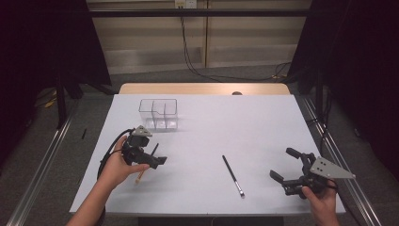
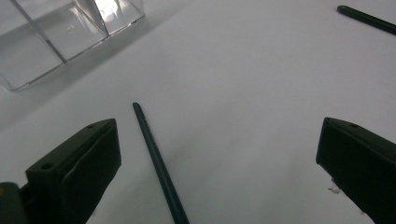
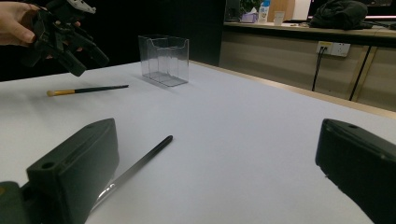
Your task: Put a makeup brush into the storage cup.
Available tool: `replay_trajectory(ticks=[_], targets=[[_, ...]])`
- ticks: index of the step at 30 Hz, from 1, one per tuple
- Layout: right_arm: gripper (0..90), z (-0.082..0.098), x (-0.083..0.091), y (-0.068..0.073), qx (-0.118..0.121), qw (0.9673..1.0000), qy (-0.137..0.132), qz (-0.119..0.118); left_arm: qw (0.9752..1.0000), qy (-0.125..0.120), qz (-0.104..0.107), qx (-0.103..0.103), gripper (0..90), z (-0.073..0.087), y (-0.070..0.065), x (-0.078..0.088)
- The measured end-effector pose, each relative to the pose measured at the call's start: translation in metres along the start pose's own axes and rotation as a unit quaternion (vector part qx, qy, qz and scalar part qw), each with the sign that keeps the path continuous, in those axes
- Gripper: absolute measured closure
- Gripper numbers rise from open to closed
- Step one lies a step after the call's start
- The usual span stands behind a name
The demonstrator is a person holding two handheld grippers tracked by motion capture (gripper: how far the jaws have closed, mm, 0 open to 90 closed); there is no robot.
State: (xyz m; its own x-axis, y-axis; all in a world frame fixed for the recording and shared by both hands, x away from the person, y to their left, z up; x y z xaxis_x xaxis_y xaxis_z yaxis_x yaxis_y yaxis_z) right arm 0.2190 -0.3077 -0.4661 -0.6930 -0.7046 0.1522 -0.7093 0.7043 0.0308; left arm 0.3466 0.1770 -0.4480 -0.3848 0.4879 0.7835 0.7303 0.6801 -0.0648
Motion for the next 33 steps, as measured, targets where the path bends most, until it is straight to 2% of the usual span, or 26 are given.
replay_trajectory(ticks=[1, 2, 4, 5, 8, 10, 11, 12, 14, 19, 21, 24, 25, 26, 28, 29, 31, 33], targets=[[0.0, 0.0000, 0.0000, 0.0000, 0.000, 1.0000, 0.000, 0.000, 1.0000, 0.000, 0.000, 0.000, 0.0, 0.0000, 0.0000, 0.0000], [0.0, 0.0000, 0.0003, -0.0003, 0.000, 1.0000, 0.000, 0.000, 0.9999, 0.015, 0.001, 0.002, 0.0, -0.0005, 0.0011, -0.0002], [0.0, 0.0000, 0.0006, -0.0003, 0.001, 1.0000, 0.000, 0.001, 0.9998, 0.022, -0.001, 0.001, 0.0, -0.0009, 0.0018, 0.0000], [0.0, -0.0001, 0.0007, -0.0004, 0.002, 1.0000, -0.001, 0.000, 0.9995, 0.033, 0.002, 0.002, 0.0, -0.0018, 0.0028, 0.0006], [0.0, -0.0003, 0.0009, -0.0004, 0.002, 1.0000, -0.001, 0.001, 0.9992, 0.040, 0.003, 0.005, 0.0, -0.0033, 0.0030, 0.0016], [0.0, 0.0001, 0.0010, -0.0008, 0.001, 1.0000, -0.001, 0.000, 0.9988, 0.048, 0.005, 0.006, 0.0, -0.0043, 0.0027, 0.0021], [0.0, 0.0001, 0.0009, -0.0008, 0.000, 1.0000, -0.001, 0.000, 0.9980, 0.063, 0.006, 0.008, 0.0, -0.0052, 0.0029, 0.0023], [0.0, 0.0001, 0.0010, -0.0008, 0.001, 1.0000, -0.001, 0.000, 0.9980, 0.063, 0.006, 0.008, 0.0, -0.0052, 0.0029, 0.0023], [0.0, 0.0001, 0.0009, -0.0006, 0.001, 1.0000, -0.001, 0.000, 0.9964, 0.083, 0.008, 0.015, 0.4, -0.0049, 0.0040, 0.0010], [0.0, 0.0000, 0.0009, -0.0003, 0.002, 1.0000, 0.000, 0.000, 0.9943, 0.101, 0.011, 0.033, 0.3, -0.0040, 0.0057, -0.0002], [0.0, 0.0001, 0.0010, -0.0004, 0.001, 1.0000, 0.000, 0.000, 0.9940, 0.103, 0.012, 0.033, 0.4, -0.0040, 0.0057, -0.0002], [0.0, 0.0002, 0.0009, -0.0006, 0.001, 1.0000, 0.000, -0.001, 0.9924, 0.117, 0.013, 0.038, 0.4, -0.0036, 0.0057, -0.0003], [0.0, 0.0003, 0.0008, -0.0005, 0.000, 1.0000, 0.000, -0.001, 0.9911, 0.127, 0.014, 0.039, 0.4, -0.0032, 0.0058, -0.0001], [0.0, 0.0003, 0.0007, -0.0003, 0.000, 1.0000, 0.000, 0.000, 0.9911, 0.127, 0.014, 0.039, 0.4, -0.0032, 0.0058, -0.0001], [0.0, 0.0001, 0.0006, 0.0001, 0.001, 1.0000, 0.000, 0.000, 0.9886, 0.146, 0.009, 0.036, 0.4, -0.0025, 0.0057, 0.0000], [0.0, 0.0001, 0.0006, 0.0001, 0.001, 1.0000, 0.000, 0.000, 0.9886, 0.146, 0.009, 0.036, 0.5, -0.0025, 0.0057, 0.0000], [0.0, 0.0000, 0.0002, 0.0003, 0.001, 1.0000, -0.001, -0.001, 0.9866, 0.158, 0.010, 0.039, 0.6, -0.0017, 0.0059, 0.0000], [0.0, -0.0001, 0.0002, 0.0004, 0.001, 1.0000, -0.001, -0.001, 0.9858, 0.164, 0.010, 0.036, 0.7, -0.0014, 0.0063, 0.0002]])
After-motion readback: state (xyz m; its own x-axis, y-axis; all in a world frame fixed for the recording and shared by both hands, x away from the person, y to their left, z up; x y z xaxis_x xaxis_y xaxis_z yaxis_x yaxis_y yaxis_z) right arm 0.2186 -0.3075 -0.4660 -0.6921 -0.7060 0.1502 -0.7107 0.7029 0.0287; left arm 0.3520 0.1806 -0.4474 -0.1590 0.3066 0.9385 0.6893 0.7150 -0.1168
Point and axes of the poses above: each handheld gripper's, and its own axes: x roughly backward along the jaws, z roughly out of its underside, y roughly to its left, the point moved 2 cm from there along -x, roughly forward along the jaws, and after that the axes turned 4 degrees about -z, right-handed, at the moved point
